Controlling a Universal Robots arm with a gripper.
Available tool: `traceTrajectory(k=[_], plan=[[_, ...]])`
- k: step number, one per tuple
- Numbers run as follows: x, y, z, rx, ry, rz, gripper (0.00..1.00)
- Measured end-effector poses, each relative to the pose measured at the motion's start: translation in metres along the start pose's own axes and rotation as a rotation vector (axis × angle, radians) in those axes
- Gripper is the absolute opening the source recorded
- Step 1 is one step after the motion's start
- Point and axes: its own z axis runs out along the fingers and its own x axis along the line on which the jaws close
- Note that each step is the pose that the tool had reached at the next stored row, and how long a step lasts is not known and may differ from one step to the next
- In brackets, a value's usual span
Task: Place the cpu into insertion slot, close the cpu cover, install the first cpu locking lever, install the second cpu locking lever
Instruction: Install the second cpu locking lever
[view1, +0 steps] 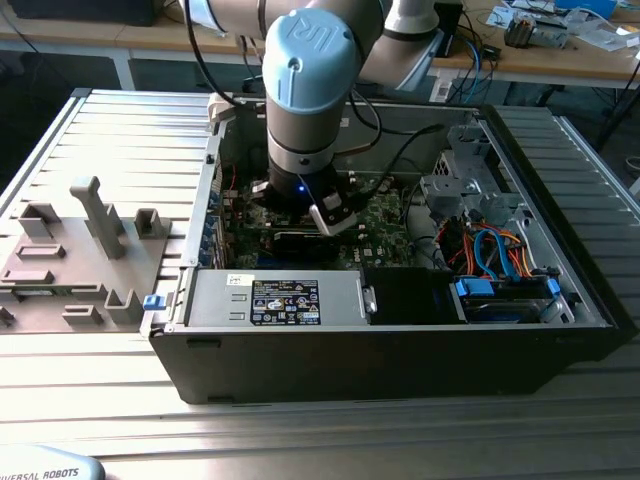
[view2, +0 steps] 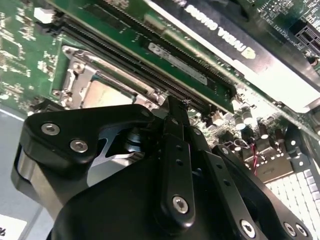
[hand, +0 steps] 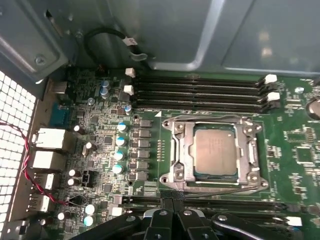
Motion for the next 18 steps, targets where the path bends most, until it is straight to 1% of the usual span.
traceTrajectory(k=[4, 7, 10, 11, 12, 14, 16, 18], plan=[[0.0009, -0.0009, 0.0035, 0.0005, 0.0007, -0.002, 0.11], [0.0009, 0.0017, 0.0064, 0.0062, 0.0009, -0.002, 0.11], [0.0007, 0.0058, 0.0096, 0.0167, 0.0013, -0.002, 0.11], [0.0006, 0.0079, 0.0119, 0.0246, 0.0016, -0.002, 0.11], [0.0005, 0.0088, 0.0136, 0.0270, 0.0016, -0.002, 0.11], [0.0004, 0.0108, 0.0155, 0.0292, 0.0018, -0.002, 0.11], [0.0003, 0.0140, 0.0171, 0.0294, 0.0021, -0.003, 0.11], [0.0002, 0.0154, 0.0187, 0.0291, 0.0022, -0.004, 0.11]])
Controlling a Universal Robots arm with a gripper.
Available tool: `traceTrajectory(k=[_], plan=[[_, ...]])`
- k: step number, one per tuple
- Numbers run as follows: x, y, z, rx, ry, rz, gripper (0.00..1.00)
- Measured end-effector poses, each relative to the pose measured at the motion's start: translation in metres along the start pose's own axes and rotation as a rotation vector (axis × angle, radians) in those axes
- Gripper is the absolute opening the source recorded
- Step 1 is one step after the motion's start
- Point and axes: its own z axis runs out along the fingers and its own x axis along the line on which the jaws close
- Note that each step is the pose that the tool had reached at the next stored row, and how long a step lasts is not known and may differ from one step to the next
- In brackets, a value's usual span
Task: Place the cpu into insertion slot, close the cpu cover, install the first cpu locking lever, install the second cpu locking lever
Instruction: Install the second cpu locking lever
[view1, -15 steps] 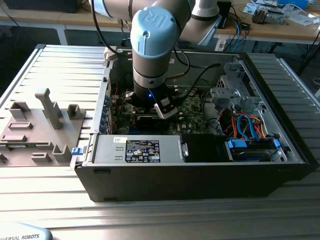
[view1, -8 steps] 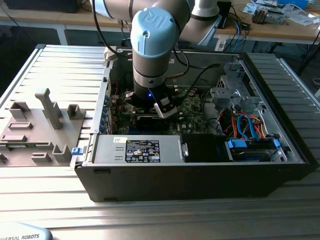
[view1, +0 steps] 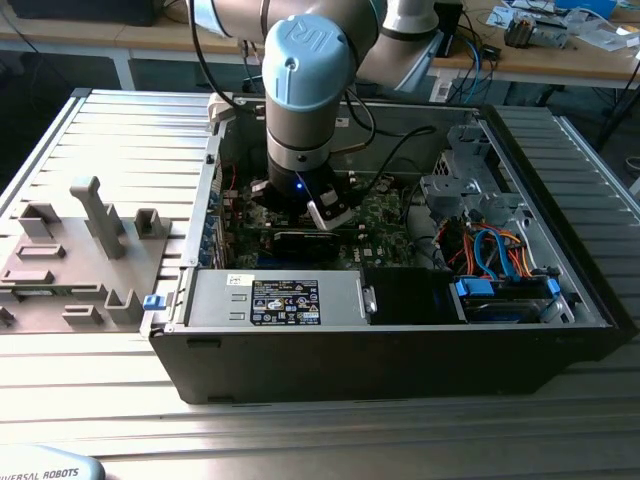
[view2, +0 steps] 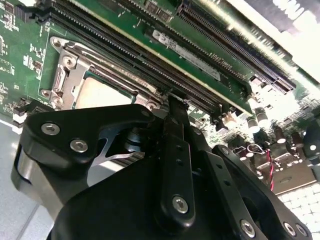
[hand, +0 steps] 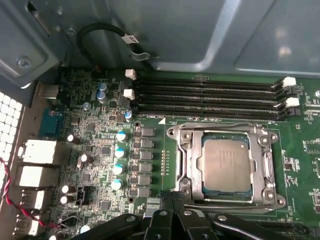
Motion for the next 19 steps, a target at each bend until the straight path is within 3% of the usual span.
traceTrajectory(k=[5, 6, 7, 10, 16, 19], plan=[[0.0000, 0.0014, 0.0025, 0.0003, 0.0008, -0.003, 0.11], [-0.0001, 0.0035, 0.0031, 0.0003, 0.0028, -0.009, 0.11], [0.0001, 0.0038, 0.0033, -0.0001, 0.0139, -0.049, 0.11], [0.0003, 0.0034, 0.0029, 0.0000, 0.0152, -0.054, 0.11], [-0.0005, 0.0062, -0.0068, -0.0001, 0.0157, -0.055, 0.11], [-0.0085, 0.0061, -0.0079, 0.0010, 0.0176, -0.054, 0.11]])
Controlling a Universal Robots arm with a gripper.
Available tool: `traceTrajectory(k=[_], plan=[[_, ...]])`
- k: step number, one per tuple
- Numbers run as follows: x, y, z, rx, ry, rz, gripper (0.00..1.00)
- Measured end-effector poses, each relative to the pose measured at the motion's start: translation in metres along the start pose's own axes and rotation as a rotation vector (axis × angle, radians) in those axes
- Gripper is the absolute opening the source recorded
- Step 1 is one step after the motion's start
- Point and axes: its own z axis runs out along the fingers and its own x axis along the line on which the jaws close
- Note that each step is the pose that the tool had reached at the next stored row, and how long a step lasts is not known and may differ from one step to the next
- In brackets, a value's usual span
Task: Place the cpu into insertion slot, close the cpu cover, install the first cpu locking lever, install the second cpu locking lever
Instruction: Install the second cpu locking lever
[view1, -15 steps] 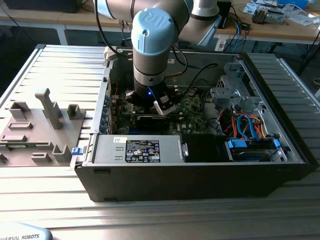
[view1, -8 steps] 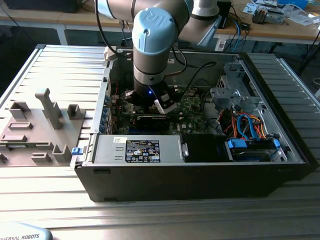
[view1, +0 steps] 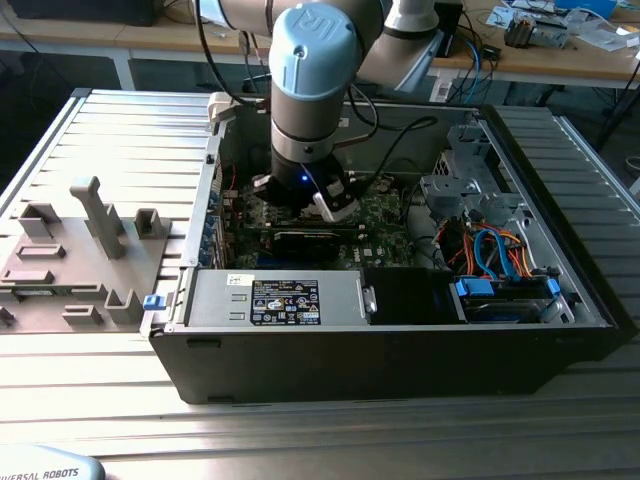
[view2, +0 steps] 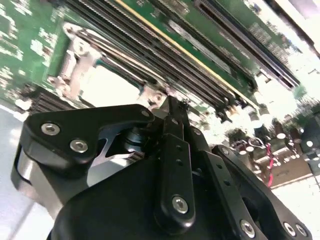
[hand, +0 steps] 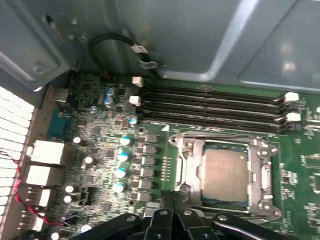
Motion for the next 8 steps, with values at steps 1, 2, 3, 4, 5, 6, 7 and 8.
traceTrajectory(k=[1, 2, 3, 4, 5, 6, 7, 8], plan=[[-0.0064, -0.0005, -0.0001, 0.0023, 0.0029, 0.001, 0.11], [-0.0102, -0.0006, -0.0001, 0.0041, 0.0051, 0.002, 0.11], [-0.0145, -0.0008, -0.0002, 0.0063, 0.0077, 0.002, 0.11], [-0.0197, -0.0009, -0.0002, 0.0091, 0.0107, 0.003, 0.11], [-0.0226, -0.0008, -0.0002, 0.0111, 0.0125, 0.004, 0.11], [-0.0271, -0.0002, 0.0000, 0.0158, 0.0147, 0.004, 0.11], [-0.0297, 0.0005, 0.0002, 0.0197, 0.0158, 0.004, 0.11], [-0.0325, 0.0015, 0.0006, 0.0258, 0.0169, 0.005, 0.11]])
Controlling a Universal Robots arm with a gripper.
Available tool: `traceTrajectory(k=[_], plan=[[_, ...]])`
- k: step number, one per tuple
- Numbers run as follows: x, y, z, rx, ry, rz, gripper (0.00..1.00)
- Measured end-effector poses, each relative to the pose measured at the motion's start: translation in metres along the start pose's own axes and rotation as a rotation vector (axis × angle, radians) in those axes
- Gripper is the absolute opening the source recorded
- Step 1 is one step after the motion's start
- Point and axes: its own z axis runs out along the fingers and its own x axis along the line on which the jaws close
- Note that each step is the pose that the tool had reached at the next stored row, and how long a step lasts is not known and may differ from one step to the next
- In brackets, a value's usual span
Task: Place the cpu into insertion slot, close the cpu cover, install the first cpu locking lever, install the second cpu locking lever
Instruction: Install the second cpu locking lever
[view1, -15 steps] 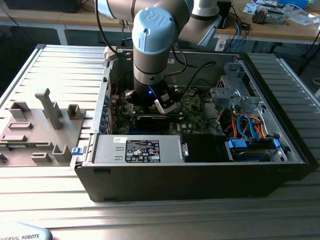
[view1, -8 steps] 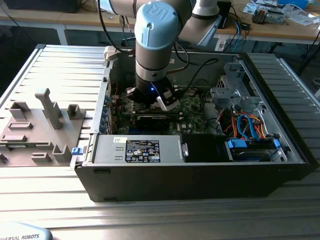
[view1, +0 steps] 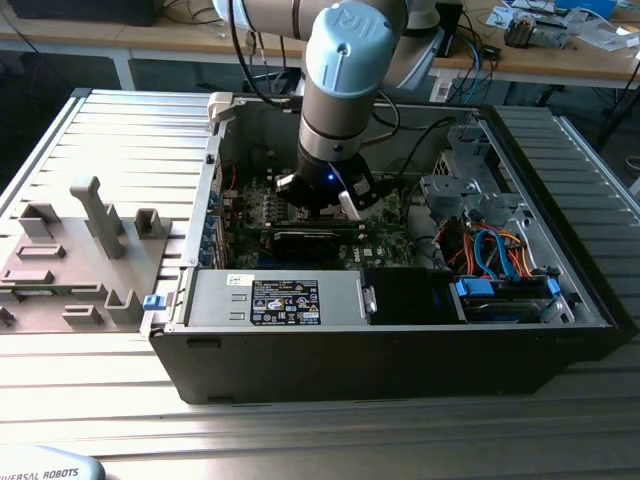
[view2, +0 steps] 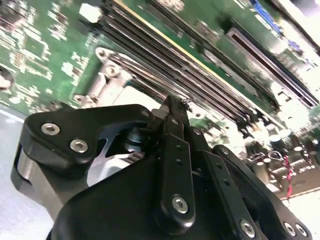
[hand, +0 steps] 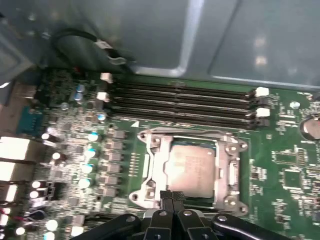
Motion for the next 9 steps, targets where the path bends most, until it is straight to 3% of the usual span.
traceTrajectory(k=[4, 9], plan=[[-0.0092, 0.0077, 0.0018, 0.0298, 0.0044, 0.002, 0.11], [-0.0163, 0.0285, 0.0071, 0.0681, 0.0089, 0.003, 0.11]])
